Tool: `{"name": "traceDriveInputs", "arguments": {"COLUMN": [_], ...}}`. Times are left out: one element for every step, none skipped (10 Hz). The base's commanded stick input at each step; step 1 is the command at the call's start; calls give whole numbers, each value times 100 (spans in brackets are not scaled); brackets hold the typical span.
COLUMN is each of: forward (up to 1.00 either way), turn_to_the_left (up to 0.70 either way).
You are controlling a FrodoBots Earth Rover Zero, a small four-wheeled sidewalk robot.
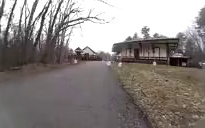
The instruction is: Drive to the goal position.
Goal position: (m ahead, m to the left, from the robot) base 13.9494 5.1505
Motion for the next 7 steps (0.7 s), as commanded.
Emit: {"name": "traceDriveInputs", "arguments": {"forward": [100, 100, 100, 100, 100, 100, 100], "turn_to_the_left": [0, 0, 0, 0, 0, 0, 0]}}
